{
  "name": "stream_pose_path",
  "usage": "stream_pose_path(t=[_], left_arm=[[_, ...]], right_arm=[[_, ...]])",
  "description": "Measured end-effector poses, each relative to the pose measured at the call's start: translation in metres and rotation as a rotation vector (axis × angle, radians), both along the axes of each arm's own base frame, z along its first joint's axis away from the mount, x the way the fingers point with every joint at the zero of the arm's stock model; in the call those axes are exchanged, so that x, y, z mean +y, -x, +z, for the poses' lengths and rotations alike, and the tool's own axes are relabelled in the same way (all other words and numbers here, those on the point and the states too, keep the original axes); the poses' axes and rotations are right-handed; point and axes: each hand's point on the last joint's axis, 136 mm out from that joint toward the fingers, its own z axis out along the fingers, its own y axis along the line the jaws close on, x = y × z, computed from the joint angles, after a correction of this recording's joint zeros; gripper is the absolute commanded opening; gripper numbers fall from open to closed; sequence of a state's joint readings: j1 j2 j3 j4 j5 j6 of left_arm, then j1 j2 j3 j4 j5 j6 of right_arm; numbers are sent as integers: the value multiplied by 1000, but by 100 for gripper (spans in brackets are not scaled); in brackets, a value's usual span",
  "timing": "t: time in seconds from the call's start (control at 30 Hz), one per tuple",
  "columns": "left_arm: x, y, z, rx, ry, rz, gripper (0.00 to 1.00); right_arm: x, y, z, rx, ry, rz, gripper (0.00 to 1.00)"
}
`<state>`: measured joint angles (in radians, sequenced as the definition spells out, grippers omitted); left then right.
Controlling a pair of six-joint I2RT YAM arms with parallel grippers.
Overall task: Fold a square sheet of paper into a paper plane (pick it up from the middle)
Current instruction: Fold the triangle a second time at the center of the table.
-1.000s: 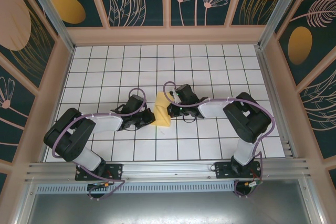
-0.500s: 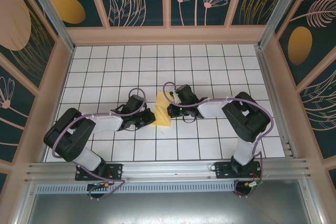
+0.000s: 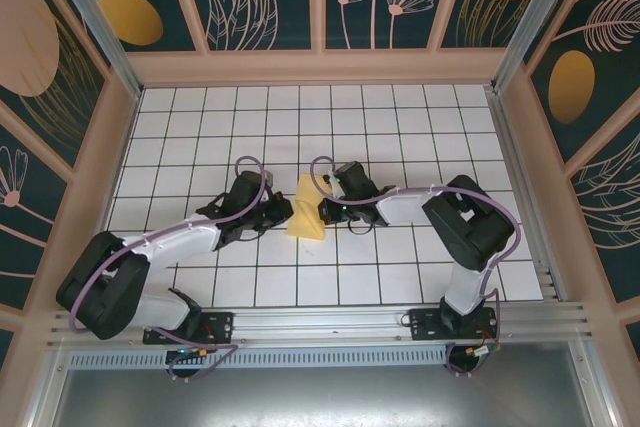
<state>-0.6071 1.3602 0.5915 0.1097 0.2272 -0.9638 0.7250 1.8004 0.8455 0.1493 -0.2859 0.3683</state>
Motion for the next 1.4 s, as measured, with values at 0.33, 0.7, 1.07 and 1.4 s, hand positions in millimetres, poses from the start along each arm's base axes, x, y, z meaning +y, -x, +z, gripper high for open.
stream_pose_path(t=[0.33,0.7,1.07,1.4], left_arm=[[-24,-18,-8,26,81,-4,0],[-38,-20,-23,71,137,-23,0],[-41,-20,-34,94,139,-28,0],[-38,-17,-64,158,95,-21,0]], right_arm=[[0,0,0,-2,-2,0,0],[0,0,0,-3,-3,0,0],[0,0,-1,-3,-4,1,0],[1,0,0,-3,-5,1,0]])
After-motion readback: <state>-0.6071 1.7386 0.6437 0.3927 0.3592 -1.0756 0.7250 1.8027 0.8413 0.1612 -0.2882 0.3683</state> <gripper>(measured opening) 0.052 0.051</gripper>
